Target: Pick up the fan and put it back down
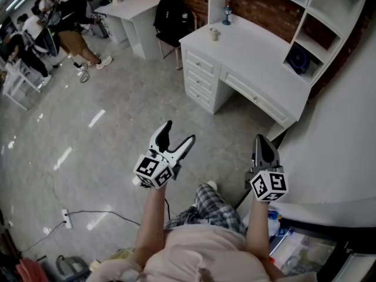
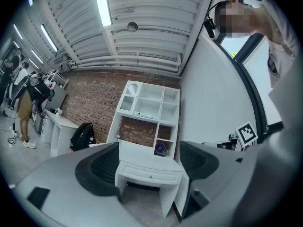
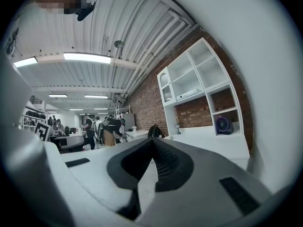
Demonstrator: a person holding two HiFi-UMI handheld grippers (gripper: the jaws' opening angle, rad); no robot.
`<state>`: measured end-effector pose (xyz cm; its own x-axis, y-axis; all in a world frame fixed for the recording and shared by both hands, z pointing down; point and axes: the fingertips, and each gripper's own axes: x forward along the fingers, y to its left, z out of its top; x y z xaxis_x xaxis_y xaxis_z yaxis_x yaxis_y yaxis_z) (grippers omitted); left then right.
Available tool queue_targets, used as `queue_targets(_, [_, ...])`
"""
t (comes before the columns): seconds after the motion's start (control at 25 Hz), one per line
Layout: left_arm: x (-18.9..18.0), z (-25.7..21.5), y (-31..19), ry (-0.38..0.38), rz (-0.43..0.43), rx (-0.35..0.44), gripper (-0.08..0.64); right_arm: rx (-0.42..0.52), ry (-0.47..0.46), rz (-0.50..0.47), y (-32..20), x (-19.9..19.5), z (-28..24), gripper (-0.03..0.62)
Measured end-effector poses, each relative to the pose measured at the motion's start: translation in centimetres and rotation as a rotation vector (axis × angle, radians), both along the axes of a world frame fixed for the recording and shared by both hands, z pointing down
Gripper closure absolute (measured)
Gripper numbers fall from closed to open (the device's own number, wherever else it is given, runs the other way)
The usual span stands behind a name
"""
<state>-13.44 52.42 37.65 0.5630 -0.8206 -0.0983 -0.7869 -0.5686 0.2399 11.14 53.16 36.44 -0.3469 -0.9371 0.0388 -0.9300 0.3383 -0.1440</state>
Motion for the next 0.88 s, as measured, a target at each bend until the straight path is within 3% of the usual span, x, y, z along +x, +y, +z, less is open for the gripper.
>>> queue_targets(0.36, [-0.5, 1.4, -5.0, -0.023, 0.013, -0.018, 0.179, -0.009, -0.009, 0.001, -4.6, -0.6, 1.0, 0.578])
queue_targets(0.64, [-0.5, 2.5, -11.3, -0.023, -0.004, -0.020, 0.179, -0.006, -0.007, 0.001, -11.3, -0.1, 2.1, 0.578])
queue_targets(0.76, [-0.2, 4.0, -17.6, -0.038, -0.005, -0.018, 0.179, -0.010, -0.015, 0.005, -17.6, 0.3, 3.9, 0.578])
queue_targets(0.88, [-0.7, 6.8, -29.0, -0.052, -0.027, -0.015, 0.179, -0.001, -0.023, -0.011, -29.7, -0.2, 6.7, 0.578])
